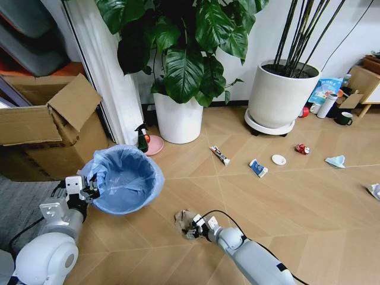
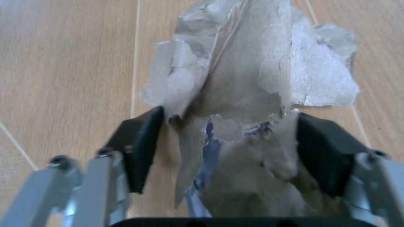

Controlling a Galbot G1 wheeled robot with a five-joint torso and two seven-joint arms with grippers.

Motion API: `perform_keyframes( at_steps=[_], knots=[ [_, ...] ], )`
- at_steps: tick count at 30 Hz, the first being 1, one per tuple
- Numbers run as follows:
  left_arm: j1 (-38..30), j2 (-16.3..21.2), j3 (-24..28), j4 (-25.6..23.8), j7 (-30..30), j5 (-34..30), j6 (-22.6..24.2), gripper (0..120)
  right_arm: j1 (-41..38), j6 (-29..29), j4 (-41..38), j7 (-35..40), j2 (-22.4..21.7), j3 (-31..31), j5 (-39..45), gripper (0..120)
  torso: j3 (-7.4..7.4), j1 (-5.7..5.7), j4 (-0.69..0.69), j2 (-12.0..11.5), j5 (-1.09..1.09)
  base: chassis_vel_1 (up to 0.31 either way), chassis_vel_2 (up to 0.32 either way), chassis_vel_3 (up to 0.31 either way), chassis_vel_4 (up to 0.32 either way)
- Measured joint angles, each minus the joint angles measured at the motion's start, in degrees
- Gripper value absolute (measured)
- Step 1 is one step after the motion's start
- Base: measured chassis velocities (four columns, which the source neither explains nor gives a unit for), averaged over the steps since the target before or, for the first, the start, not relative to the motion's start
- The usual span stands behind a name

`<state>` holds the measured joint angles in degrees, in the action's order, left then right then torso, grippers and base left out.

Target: Pick up the trash bin and place the garbage on the floor into it.

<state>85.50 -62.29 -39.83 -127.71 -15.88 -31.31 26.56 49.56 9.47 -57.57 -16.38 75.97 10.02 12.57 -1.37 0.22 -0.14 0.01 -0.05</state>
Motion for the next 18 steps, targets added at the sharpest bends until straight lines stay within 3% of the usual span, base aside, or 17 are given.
perform_keyframes(
  at_steps=[9, 14, 18],
  knots=[
    [-0.2, 0.4, 0.0, -0.1, 0.2, 0.0, 0.0, 0, 0.8, -0.5, 0.4, 0.5, 0.3, -1.8, -0.3, 33, 0.0, -0.01, 0.01, 0.0, 0.0, 0.0, 0.0, 0.0, 0.0],
    [-0.2, 0.5, 0.2, 0.0, 0.4, 0.0, 0.0, 0, 1.4, -0.6, 0.3, 0.8, 0.7, -3.1, -0.7, 20, 0.0, -0.01, 0.01, 0.0, 0.01, 0.0, 0.0, 0.0, 0.0],
    [-0.3, 0.7, 0.4, 0.1, 0.7, 0.0, 0.0, 0, 2.6, -0.5, -0.7, 1.1, 0.9, -5.4, -1.2, 1, -0.02, 0.0, 0.02, 0.0, 0.02, 0.0, 0.0, 0.0, 0.0]
  ],
)
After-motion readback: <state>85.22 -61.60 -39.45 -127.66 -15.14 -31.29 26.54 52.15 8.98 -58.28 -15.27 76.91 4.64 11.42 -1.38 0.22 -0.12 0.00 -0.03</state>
